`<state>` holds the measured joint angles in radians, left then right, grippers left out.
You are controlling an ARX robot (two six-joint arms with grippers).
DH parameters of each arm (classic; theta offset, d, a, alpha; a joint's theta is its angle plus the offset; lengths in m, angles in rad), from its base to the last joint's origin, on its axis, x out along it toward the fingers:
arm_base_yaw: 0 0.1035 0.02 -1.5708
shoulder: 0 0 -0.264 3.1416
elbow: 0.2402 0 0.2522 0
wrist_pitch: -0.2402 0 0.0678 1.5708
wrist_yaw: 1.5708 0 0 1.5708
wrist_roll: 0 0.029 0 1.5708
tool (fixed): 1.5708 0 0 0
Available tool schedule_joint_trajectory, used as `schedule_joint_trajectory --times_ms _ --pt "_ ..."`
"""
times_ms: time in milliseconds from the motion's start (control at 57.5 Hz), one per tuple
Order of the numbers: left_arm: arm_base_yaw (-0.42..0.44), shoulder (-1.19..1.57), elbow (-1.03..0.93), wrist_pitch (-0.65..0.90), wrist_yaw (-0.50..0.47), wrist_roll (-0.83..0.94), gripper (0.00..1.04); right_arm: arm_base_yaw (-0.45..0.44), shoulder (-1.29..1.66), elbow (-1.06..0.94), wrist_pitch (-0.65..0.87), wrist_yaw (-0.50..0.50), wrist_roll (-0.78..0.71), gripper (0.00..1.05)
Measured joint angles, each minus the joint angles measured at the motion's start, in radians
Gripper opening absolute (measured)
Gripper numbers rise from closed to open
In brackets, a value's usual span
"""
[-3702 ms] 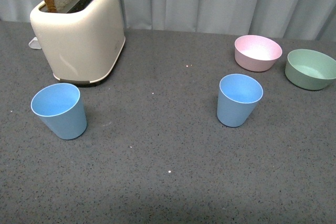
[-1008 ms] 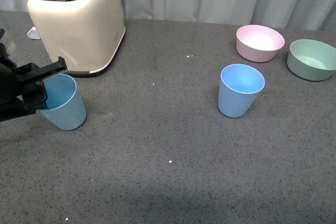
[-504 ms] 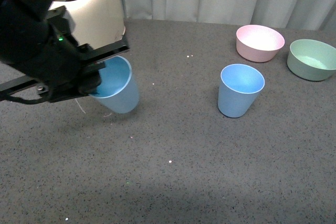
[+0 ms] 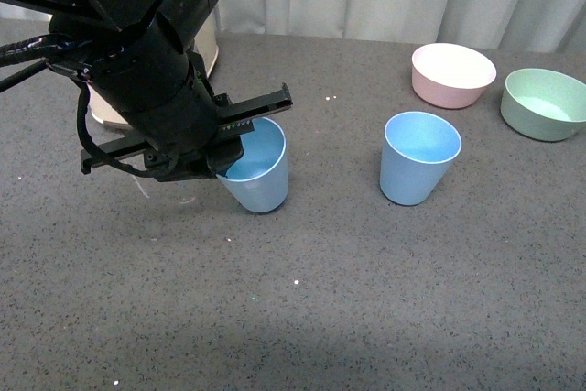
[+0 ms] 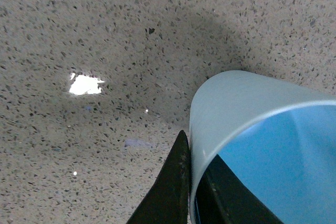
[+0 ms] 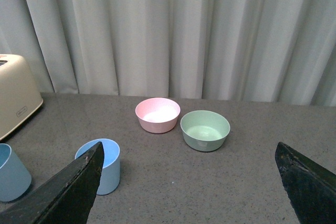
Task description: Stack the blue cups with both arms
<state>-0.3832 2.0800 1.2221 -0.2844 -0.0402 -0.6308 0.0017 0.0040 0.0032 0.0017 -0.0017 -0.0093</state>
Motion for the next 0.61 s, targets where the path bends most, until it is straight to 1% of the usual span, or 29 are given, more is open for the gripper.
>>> schedule_joint_trajectory --times_ms 52,87,174,226,243,278,295,348,400,469,504,539,556,574,591,608 --pt "0.0 0.002 0.003 -0.004 0.009 0.0 0.09 0.0 0.0 0.0 0.0 0.0 0.0 0.95" --pt "0.0 0.003 0.006 -0.01 0.011 -0.001 0.16 0.0 0.0 0.0 0.0 0.0 0.0 0.95" --pt "0.002 0.002 0.01 -0.011 0.018 -0.003 0.28 0.0 0.0 0.0 0.0 0.0 0.0 0.95" --pt "0.004 -0.006 0.011 0.002 0.039 -0.006 0.39 0.0 0.0 0.0 0.0 0.0 0.0 0.95" --pt "0.005 -0.008 0.011 0.006 0.041 -0.006 0.41 0.0 0.0 0.0 0.0 0.0 0.0 0.95" --pt "0.006 -0.021 0.009 0.027 0.042 -0.005 0.48 0.0 0.0 0.0 0.0 0.0 0.0 0.95" --pt "0.009 -0.036 0.003 0.045 0.043 -0.006 0.54 0.0 0.0 0.0 0.0 0.0 0.0 0.95" --pt "0.013 -0.064 -0.003 0.052 0.043 -0.008 0.61 0.0 0.0 0.0 0.0 0.0 0.0 0.95" --pt "0.023 -0.11 -0.024 0.086 0.04 -0.028 0.72 0.0 0.0 0.0 0.0 0.0 0.0 0.95" --pt "0.03 -0.138 -0.027 0.102 0.037 -0.036 0.82 0.0 0.0 0.0 0.0 0.0 0.0 0.95" --pt "0.029 -0.139 -0.049 0.169 -0.013 -0.008 0.81 0.0 0.0 0.0 0.0 0.0 0.0 0.95" --pt "0.031 -0.149 -0.135 0.388 -0.132 0.093 0.74 0.0 0.0 0.0 0.0 0.0 0.0 0.95" --pt "0.033 -0.151 -0.161 0.446 -0.161 0.106 0.73 0.0 0.0 0.0 0.0 0.0 0.0 0.95" --pt "0.036 -0.156 -0.216 0.557 -0.206 0.178 0.69 0.0 0.0 0.0 0.0 0.0 0.0 0.95" --pt "0.038 -0.158 -0.243 0.609 -0.222 0.206 0.67 0.0 0.0 0.0 0.0 -0.001 0.0 0.95" --pt "0.044 -0.16 -0.304 0.716 -0.241 0.248 0.64 0.0 0.0 0.0 0.0 -0.001 0.0 0.95"
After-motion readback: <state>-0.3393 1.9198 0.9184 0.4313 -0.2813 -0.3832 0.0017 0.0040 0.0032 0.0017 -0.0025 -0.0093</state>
